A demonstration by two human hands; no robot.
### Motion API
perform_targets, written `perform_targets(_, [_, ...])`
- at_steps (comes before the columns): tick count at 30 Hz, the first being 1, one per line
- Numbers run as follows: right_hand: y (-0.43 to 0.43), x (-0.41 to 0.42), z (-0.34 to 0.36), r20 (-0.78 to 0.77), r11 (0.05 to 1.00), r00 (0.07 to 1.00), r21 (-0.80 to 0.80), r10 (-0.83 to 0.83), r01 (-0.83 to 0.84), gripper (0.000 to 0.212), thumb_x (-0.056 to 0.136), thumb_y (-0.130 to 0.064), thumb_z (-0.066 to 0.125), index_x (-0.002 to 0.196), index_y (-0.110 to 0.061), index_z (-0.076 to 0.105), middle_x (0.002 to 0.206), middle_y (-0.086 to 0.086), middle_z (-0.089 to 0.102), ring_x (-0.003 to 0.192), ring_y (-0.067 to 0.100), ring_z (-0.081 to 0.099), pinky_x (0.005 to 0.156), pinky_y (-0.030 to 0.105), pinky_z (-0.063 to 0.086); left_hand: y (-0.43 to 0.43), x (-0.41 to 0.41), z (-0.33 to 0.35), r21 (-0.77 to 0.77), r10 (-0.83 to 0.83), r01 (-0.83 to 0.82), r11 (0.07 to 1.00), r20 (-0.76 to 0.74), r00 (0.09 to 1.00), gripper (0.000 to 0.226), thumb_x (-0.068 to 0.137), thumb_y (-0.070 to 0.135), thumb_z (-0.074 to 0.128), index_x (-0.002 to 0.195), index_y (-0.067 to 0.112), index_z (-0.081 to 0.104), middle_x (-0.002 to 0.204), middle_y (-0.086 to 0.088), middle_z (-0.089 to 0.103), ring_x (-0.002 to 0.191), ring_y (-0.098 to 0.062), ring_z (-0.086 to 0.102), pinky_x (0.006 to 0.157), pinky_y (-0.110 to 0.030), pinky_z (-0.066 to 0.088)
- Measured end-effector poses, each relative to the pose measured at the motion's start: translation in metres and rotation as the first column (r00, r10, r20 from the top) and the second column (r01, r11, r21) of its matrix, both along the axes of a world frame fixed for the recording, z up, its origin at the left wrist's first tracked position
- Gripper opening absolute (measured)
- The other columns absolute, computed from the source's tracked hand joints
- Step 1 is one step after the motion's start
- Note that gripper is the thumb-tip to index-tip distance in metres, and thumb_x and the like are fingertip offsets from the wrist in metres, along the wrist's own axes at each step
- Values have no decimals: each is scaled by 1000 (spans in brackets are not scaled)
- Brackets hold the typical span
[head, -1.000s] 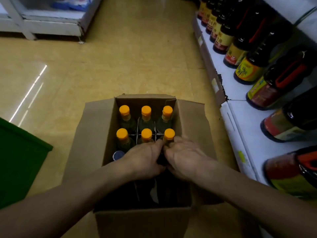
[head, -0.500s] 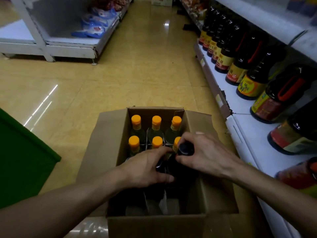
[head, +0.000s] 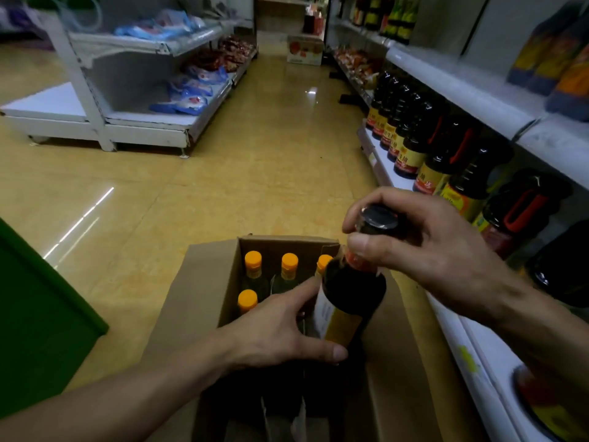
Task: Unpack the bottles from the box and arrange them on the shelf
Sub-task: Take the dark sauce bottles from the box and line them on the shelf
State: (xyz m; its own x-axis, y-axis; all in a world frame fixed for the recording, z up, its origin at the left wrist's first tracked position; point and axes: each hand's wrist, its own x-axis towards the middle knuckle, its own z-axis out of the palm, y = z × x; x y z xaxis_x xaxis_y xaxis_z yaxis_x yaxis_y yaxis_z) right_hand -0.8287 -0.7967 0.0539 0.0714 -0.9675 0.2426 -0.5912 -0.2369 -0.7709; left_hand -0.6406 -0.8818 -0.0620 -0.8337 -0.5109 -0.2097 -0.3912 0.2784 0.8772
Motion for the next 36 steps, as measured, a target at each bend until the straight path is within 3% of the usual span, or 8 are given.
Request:
perform_targets(5, [-2,-6,5,165,993,984,-106,65,-48,22,84,-46,59,97,-31,68,104,-1,67,105,23,70,89,49,60,1,0,13,182,-11,20,983,-49,999,71,82,30,84,132,59,43,122,37,60,115,14,57,92,-12,51])
perform_targets(10, [-8,2,2,162,987,982,-142,94,-71,21,87,-43,57,100,-30,67,102,-5,68,108,25,69,91,54,58,17,-5,15,295,28,-8,955,-63,998,60,84,28,82,116,63,45,113,40,62,108,20,58,80,-4,50])
perform_targets(17, [-15,15,-18,185,987,972,-37,-148,157,36,93,-62,49,114,-37,64,117,-10,61,108,-3,60,85,10,52,35,-9,4,437,311,-229,870,-125,942,68,77,29,86,132,46,48,124,12,67,113,-8,68,84,-21,59])
perform_targets(22, [-13,30,-51,-27,959,961,67,-274,275,48,90,-61,53,134,-46,39,123,-23,42,111,-13,46,87,17,43,35,-10,1,490,484,-357,795,-158,861,64,77,29,87,129,45,54,120,6,71,109,-17,72,92,-41,61])
perform_targets(25, [-9,41,-65,34,954,962,139,-272,265,89,90,-46,69,152,-55,5,143,-23,35,126,-8,42,96,17,42,37,-12,5,464,546,-413,784,-197,814,55,86,28,78,132,44,52,121,8,70,111,-15,70,94,-40,61])
perform_targets(27, [-9,45,-68,116,958,956,138,-270,253,100,87,-40,76,148,-61,0,142,-26,42,126,-6,49,96,21,49,38,-12,8,426,566,-447,786,-207,798,53,88,25,77,131,43,50,123,8,68,112,-14,69,93,-39,61])
perform_targets(31, [-9,37,-63,273,951,911,115,-309,288,92,74,-46,85,144,-54,26,121,-33,57,107,-16,60,86,21,55,35,-8,14,366,520,-419,831,-241,820,60,84,24,81,131,43,48,122,8,68,109,-10,71,85,-29,62])
perform_targets(36, [-14,20,-49,454,977,866,133,-210,167,77,64,-44,85,132,-30,52,116,-9,74,108,9,71,88,36,60,24,2,23,475,405,-250,844,-259,877,64,72,26,88,127,36,57,118,2,74,106,-14,73,86,-29,60])
